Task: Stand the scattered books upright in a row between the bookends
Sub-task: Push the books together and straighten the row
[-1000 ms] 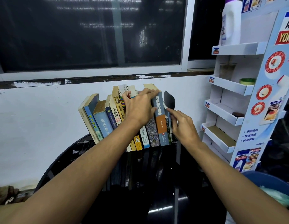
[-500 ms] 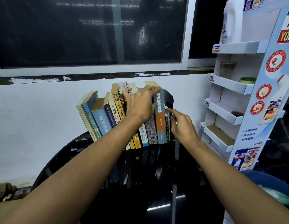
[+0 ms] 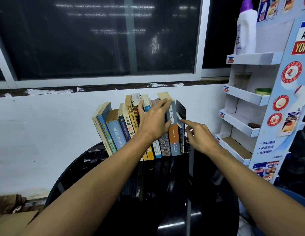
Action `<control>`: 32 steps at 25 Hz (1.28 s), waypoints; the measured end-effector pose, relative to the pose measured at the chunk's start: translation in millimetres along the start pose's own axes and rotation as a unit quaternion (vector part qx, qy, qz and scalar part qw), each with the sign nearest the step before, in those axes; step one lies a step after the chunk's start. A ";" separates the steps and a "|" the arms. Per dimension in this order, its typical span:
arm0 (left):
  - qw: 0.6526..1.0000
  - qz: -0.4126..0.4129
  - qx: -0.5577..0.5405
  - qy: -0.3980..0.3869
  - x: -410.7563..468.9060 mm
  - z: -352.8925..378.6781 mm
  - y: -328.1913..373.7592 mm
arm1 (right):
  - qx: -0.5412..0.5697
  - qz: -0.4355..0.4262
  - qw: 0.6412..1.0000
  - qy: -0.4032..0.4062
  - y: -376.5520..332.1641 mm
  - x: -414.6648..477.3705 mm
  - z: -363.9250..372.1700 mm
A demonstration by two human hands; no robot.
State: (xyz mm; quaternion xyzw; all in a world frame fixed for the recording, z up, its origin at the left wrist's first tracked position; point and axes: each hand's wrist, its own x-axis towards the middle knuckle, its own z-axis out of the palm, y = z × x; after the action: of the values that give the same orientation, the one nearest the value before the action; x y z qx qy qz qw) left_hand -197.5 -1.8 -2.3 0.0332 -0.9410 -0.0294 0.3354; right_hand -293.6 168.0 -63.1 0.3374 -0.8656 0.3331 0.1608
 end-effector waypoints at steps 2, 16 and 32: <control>0.999 -0.001 -0.023 0.032 -13.4 1.0 -4.0 | -0.010 -0.029 0.999 0.016 -2.5 -4.4 -7.1; 0.985 -0.140 -0.059 0.080 -121.9 23.5 -79.9 | -0.037 -0.325 0.945 0.027 -117.2 32.7 -9.6; 0.969 -0.221 -0.093 0.064 -143.8 49.7 -119.2 | -0.190 -0.500 0.840 -0.095 -208.4 100.1 64.9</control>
State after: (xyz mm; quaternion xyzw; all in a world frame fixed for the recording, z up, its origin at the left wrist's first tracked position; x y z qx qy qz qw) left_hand -112.7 -107.1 -140.5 0.2112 -0.8802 -0.1876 0.3814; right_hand -225.1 -38.9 37.7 0.7170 -0.6370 0.0023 0.2830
